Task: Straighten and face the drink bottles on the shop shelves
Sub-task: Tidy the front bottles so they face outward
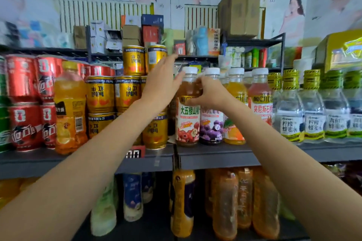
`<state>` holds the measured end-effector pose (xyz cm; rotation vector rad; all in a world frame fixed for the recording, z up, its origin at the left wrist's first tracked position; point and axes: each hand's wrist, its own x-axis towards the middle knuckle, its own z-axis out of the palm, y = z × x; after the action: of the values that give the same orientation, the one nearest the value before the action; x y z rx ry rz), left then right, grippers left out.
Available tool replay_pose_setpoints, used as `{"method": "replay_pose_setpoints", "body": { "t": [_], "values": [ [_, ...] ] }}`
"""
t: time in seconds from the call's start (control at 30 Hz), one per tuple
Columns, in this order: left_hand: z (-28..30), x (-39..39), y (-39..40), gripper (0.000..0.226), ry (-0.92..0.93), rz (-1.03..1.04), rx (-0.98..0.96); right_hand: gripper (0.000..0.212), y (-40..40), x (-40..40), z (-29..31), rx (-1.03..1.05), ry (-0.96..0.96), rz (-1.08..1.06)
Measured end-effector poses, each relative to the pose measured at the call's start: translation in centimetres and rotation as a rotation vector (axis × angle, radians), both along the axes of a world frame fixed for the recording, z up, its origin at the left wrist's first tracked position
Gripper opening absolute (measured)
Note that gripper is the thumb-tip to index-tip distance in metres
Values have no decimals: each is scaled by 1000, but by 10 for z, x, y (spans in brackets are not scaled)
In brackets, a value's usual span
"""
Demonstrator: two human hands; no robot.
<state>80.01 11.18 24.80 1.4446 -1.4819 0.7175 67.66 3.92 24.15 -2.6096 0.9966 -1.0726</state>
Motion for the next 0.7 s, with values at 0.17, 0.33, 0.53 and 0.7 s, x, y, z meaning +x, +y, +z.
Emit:
{"method": "replay_pose_setpoints", "body": {
  "t": [0.17, 0.33, 0.53, 0.7],
  "values": [
    [30, -20, -34, 52, 44, 159, 276, 27, -18, -19, 42, -185, -32, 55],
    [27, -28, -44, 30, 28, 233, 271, 24, -36, -9, 66, -344, -34, 35],
    [40, -6, -32, 50, -36, 370, 353, 28, -47, 27, 94, -470, 345, 56],
    [46, 1, -32, 47, -36, 309, 432, 15, -63, 59, 87, -370, 684, -26]
  ]
}}
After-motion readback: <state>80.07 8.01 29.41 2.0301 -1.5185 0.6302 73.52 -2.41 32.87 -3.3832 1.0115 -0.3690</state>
